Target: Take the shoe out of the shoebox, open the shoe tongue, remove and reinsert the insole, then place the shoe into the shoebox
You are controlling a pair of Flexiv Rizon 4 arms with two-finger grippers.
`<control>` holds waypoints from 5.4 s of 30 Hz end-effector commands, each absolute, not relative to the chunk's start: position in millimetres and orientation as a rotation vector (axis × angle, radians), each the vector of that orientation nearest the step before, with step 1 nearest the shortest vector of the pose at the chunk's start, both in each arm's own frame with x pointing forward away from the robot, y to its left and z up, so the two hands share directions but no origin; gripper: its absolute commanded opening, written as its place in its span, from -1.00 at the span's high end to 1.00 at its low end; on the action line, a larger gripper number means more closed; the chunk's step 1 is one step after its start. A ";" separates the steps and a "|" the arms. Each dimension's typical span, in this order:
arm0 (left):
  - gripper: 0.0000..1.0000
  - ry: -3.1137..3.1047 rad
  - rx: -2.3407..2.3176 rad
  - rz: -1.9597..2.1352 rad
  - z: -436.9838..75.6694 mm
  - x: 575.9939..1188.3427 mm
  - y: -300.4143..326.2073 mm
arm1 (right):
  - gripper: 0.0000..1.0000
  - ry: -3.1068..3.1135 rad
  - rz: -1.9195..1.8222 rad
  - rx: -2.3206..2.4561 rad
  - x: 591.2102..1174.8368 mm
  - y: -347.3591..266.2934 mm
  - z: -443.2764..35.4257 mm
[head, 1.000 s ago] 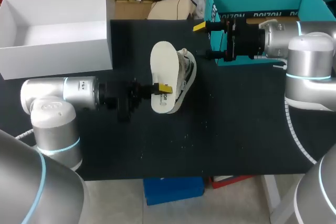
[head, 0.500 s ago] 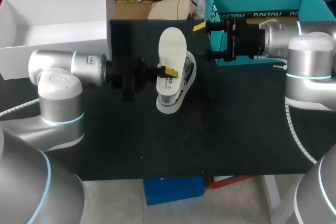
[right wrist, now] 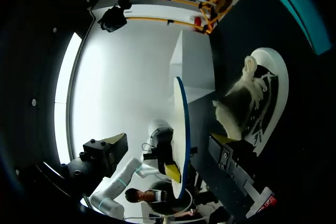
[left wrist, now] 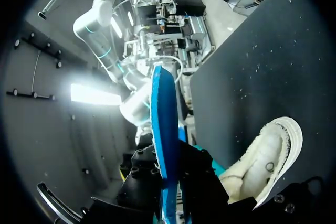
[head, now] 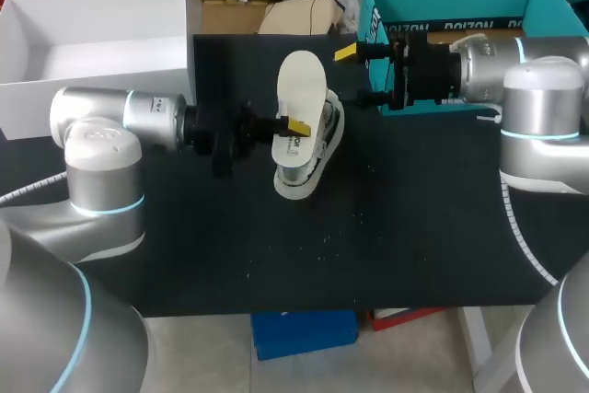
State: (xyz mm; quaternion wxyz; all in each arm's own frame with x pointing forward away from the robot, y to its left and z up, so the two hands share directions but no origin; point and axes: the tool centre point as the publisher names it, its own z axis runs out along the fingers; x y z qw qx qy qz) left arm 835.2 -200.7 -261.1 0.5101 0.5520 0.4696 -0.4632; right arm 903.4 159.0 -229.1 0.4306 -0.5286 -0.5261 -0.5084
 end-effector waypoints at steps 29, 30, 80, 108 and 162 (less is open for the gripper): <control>1.00 1.131 1.329 -1.110 -261.4 834.7 -201.4 | 1.00 -1.373 -1.196 -1.246 903.7 205.9 -262.4; 1.00 1.131 1.329 -1.110 -261.4 834.7 -201.4 | 1.00 -1.373 -1.196 -1.246 903.7 205.9 -262.4; -1.00 1.903 2.268 0.327 -190.9 791.1 -170.7 | 1.00 -1.373 -1.196 -1.246 903.7 205.9 -262.4; -1.00 1.932 2.180 0.025 -206.8 811.7 -183.5 | 1.00 -1.373 -1.196 -1.246 903.7 205.9 -262.4; -1.00 1.881 2.182 0.040 -186.4 992.9 -209.0 | 1.00 -1.373 -1.196 -1.246 903.7 205.9 -262.4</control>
